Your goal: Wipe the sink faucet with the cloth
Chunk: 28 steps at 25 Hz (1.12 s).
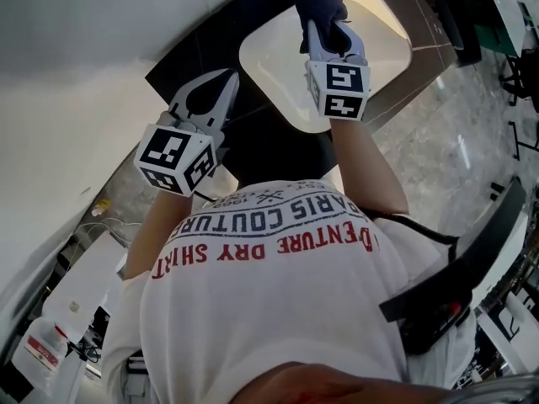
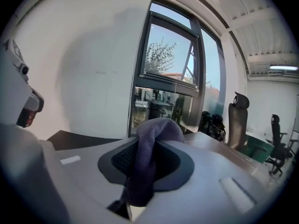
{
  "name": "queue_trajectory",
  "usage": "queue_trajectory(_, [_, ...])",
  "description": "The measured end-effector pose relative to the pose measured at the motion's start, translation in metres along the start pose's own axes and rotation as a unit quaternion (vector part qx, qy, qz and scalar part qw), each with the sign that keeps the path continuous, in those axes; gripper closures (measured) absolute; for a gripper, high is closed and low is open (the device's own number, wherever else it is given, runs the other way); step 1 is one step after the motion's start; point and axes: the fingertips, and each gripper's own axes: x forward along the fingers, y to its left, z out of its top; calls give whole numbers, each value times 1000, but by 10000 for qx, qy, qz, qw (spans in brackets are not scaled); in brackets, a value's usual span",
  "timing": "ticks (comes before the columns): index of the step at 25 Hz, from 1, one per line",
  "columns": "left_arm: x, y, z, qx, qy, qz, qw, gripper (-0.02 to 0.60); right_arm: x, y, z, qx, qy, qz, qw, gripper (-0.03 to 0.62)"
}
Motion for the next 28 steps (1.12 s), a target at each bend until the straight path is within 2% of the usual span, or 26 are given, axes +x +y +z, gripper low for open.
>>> queue_trajectory(4, [-6,-10,5,17,-86,-87,9999,581,-33,25,26,-73,-230,953,9952,525])
queue_trajectory(7, [-14,-25,10,55,-138,-120,9998,580,-66,45,42,-73,-289,1682,9853,525])
queue_trajectory(9, [-21,-36,16,86,-173,-88,9998,581,-87,51,52,125,-301,2105,9770,525])
queue_trajectory(12, [-31,-55,23,99,-226,69,9997,581,-116,50,60,359,-326,2534,9662,525])
queue_trajectory(17, [-36,-98,25,181,-365,587,9974,580,-152,42,56,254,-418,3186,9466,525])
queue_trajectory(21, [-21,-166,13,132,-609,891,9941,581,-198,7,36,115,-537,3641,9297,525])
queue_trajectory(25, [16,-263,-13,100,-944,1289,9871,580,-263,-57,2,-216,-706,4121,9081,525])
queue_trajectory(28, [47,-344,-34,-97,-1121,1498,9823,580,-316,-110,-30,-365,-661,4428,8934,525])
